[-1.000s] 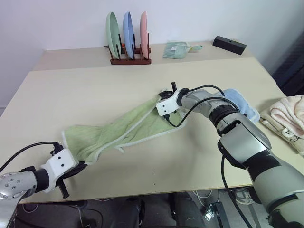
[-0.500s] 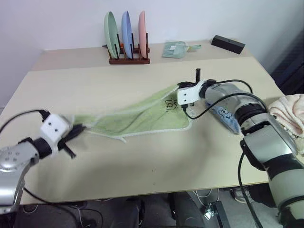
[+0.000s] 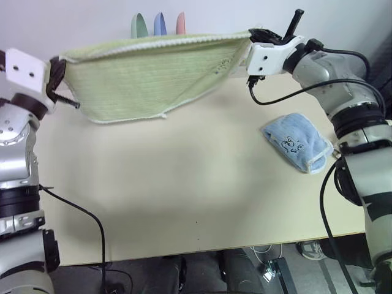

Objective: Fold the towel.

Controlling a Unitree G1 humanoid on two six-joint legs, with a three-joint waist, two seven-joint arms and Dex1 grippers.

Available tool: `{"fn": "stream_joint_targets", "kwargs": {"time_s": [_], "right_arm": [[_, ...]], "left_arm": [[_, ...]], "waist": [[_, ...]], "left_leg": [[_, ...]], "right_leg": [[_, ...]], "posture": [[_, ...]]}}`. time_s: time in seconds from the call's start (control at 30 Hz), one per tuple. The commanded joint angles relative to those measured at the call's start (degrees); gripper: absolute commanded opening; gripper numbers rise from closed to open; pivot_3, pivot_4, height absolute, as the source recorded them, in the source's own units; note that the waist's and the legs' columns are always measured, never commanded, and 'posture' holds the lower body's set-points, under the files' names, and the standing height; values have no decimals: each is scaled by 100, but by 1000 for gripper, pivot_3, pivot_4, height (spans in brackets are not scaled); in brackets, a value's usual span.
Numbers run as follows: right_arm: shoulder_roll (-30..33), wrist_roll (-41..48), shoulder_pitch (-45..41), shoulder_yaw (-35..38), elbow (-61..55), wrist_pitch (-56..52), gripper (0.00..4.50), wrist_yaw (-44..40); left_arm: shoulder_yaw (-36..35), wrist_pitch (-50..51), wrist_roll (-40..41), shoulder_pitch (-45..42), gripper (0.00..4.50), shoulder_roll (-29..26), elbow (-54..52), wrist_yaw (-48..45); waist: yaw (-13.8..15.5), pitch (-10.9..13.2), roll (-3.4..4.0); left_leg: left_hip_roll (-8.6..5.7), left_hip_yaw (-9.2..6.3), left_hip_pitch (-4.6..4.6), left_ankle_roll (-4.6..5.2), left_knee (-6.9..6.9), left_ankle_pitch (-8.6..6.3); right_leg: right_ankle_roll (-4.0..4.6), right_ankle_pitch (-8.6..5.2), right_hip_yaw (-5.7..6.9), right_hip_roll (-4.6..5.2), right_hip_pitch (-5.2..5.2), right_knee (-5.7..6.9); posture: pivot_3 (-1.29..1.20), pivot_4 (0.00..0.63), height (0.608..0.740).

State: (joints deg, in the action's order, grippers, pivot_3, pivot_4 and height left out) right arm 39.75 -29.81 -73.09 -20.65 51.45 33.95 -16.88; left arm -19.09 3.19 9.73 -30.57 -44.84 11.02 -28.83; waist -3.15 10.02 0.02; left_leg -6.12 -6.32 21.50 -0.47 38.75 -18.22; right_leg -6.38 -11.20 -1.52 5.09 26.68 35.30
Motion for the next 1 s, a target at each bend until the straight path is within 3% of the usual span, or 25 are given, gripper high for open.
{"fn": "stream_joint_targets", "kwargs": {"time_s": [0.03,0.07,0.2,0.33,0.4,0.5,0.67,1.0], "right_arm": [[290,977,653,363,-1018,-128,32,-1306],[331,1156,833,420,-1284,-217,32,-1592],[1205,2748,2934,431,-3845,-1664,32,-3873],[1793,3572,4003,724,-5445,-3113,32,-4725],[2401,4301,4670,935,-6464,-4097,32,-5333],[2902,5075,5295,1209,-7453,-4988,32,-5746],[2543,4640,4911,1238,-7233,-5022,32,-5361],[1299,3163,3351,491,-4772,-3665,32,-5199]], "left_arm": [[-460,203,495,665,0,-214,-534,-539],[-498,258,597,839,0,-236,-658,-652],[-863,1048,1342,2985,0,-353,-1948,-1777],[-1033,1692,1714,4036,0,-464,-2570,-2148],[-1110,1932,1719,4715,0,-550,-2865,-2462],[-1158,2124,1768,5174,0,-661,-3058,-2687],[-1202,2290,1840,5122,0,-714,-3031,-2771],[-745,2011,1567,3887,0,-513,-2254,-2352]], "waist": [[-11,1,0],[-10,2,2],[49,1,6],[109,12,7],[138,11,5],[242,6,10],[251,4,-3],[252,5,-4]], "left_leg": [[0,0,4,0,7,0],[1,-1,4,1,7,-1],[6,-5,9,17,8,-13],[4,6,8,33,37,-27],[4,6,-15,58,42,-41],[10,5,-34,60,38,-42],[21,6,-53,59,44,-43],[15,4,-49,30,39,-28]], "right_leg": [[0,0,0,0,1,2],[0,0,0,0,1,3],[-1,-1,1,1,-2,3],[-1,-1,1,4,-12,-5],[6,5,2,4,-37,-2],[8,3,6,4,-58,-1],[9,3,16,5,-88,-12],[9,5,21,5,-80,-12]], "posture": [[0,150,721],[0,150,721],[0,150,721],[0,150,721],[0,150,721],[0,150,721],[0,150,721],[0,150,721]]}}
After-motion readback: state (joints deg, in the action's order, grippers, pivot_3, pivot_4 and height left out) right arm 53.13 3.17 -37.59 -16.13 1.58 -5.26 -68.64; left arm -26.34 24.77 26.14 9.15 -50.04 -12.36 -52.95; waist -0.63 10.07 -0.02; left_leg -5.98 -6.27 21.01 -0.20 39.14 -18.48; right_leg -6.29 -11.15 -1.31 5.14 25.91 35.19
